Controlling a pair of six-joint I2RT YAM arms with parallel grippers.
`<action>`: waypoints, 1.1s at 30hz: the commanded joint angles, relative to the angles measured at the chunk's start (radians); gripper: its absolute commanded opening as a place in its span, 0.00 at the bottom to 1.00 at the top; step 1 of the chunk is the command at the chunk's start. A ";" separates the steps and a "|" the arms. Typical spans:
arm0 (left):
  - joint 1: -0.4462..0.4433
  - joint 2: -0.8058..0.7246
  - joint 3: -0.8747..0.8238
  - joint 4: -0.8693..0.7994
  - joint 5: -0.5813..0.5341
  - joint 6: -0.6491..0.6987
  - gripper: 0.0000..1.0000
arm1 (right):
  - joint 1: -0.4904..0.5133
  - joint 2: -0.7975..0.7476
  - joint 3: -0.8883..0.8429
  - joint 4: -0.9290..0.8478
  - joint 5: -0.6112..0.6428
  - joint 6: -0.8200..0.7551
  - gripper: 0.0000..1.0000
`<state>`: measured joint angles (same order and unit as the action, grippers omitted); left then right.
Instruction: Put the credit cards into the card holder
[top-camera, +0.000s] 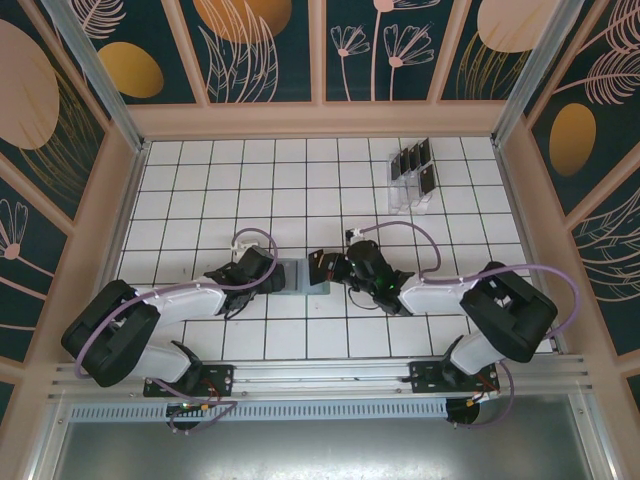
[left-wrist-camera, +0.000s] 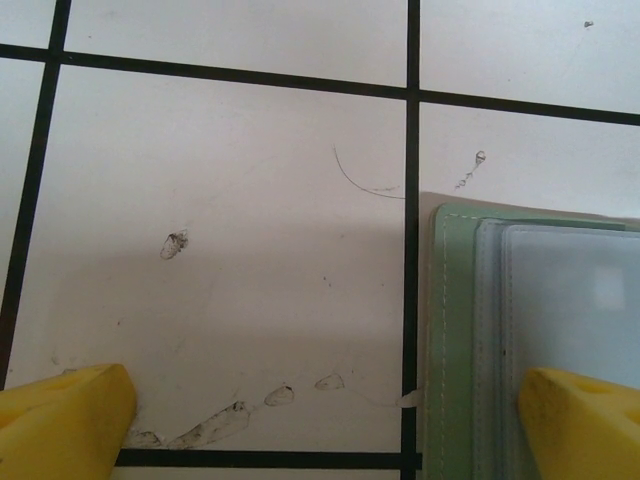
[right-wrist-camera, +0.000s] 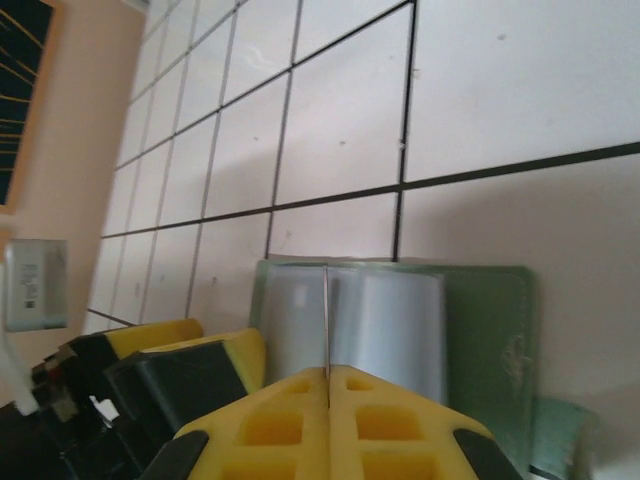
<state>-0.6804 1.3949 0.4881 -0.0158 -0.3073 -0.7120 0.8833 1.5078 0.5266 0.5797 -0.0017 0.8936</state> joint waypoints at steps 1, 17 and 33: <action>0.006 0.006 -0.040 -0.075 -0.004 -0.027 0.98 | 0.021 0.036 -0.018 0.168 0.004 0.037 0.00; 0.006 0.006 -0.047 -0.065 -0.003 -0.033 0.98 | 0.072 0.174 -0.044 0.377 0.129 0.065 0.00; 0.007 0.003 -0.048 -0.065 0.000 -0.030 0.99 | 0.085 0.261 -0.024 0.404 0.149 0.082 0.00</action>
<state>-0.6807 1.3903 0.4767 0.0010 -0.3138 -0.7162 0.9577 1.7390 0.4927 0.9443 0.1158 0.9607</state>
